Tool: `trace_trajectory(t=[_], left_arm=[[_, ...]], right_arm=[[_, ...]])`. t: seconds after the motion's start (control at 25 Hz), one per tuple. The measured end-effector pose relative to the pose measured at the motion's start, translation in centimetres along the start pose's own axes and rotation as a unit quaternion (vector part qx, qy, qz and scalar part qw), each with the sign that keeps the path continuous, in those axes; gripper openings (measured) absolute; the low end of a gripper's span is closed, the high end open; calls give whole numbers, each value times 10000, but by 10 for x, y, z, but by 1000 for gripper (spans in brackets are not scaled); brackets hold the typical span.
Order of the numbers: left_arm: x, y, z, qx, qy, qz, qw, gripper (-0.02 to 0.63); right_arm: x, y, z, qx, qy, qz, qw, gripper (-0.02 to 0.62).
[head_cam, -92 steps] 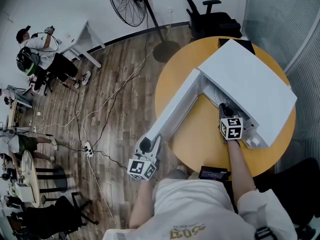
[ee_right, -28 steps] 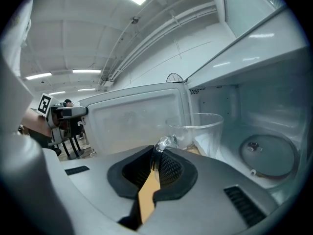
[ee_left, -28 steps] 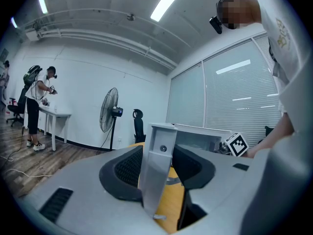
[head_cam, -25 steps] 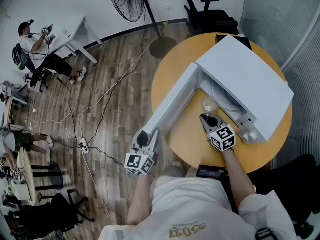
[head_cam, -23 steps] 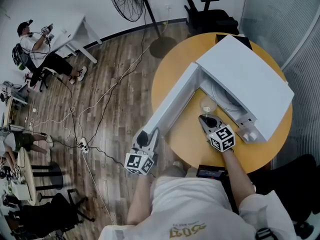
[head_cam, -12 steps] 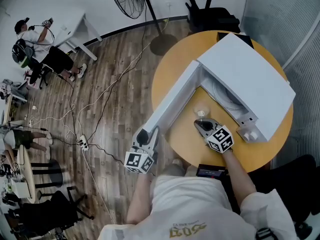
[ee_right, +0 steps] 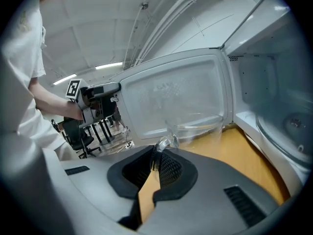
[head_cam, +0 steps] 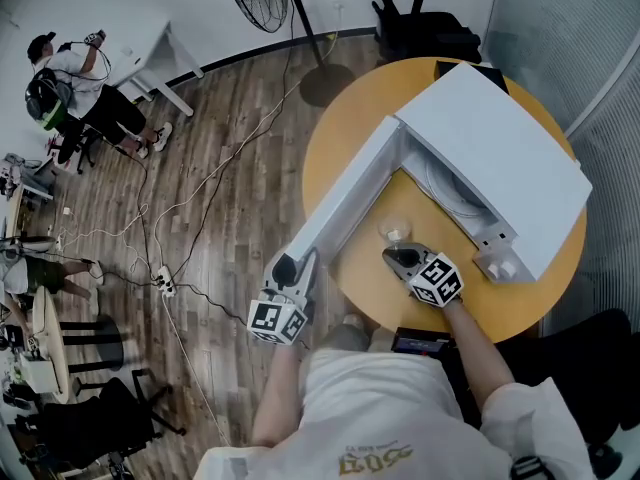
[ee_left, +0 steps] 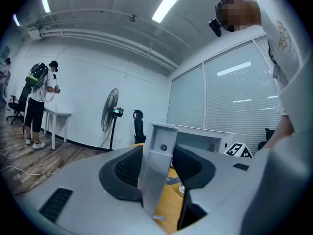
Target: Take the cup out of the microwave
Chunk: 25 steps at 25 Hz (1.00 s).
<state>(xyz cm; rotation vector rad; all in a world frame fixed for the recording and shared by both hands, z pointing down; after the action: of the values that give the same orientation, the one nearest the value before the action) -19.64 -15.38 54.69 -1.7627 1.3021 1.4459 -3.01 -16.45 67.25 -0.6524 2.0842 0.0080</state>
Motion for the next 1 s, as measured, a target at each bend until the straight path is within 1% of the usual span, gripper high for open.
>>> trace_trajectory(t=[0.28, 0.56, 0.76, 0.84, 1.0], left_arm=[[0, 0, 0, -18, -15, 33, 10000, 204], [0, -3, 1, -38, -13, 22, 10000, 204], [-4, -4, 0, -59, -3, 42, 10000, 204], [-4, -5, -1, -67, -1, 44, 10000, 204], [-5, -7, 0, -78, 8, 60, 10000, 204]], right_arm=[[-10, 10, -9, 216, 143, -6, 9997, 18], [-15, 15, -11, 275, 119, -1, 9996, 18], [-21, 15, -11, 343, 196, 20, 9992, 20], [-24, 15, -11, 314, 251, 87, 9992, 21], [-32, 17, -12, 197, 406, 401, 9982, 26]])
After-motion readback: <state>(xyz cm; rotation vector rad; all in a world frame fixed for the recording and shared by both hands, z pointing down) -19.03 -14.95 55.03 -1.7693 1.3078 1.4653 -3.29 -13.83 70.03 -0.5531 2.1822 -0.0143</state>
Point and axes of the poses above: the fingertips, and each gripper's own axes: z backward along the fingers, y to its left, x out of its top, the point moved 1 cm from there along z, backward along the fingers, and after that the axes turned 13 degrees about y, right-handed, at the moved point
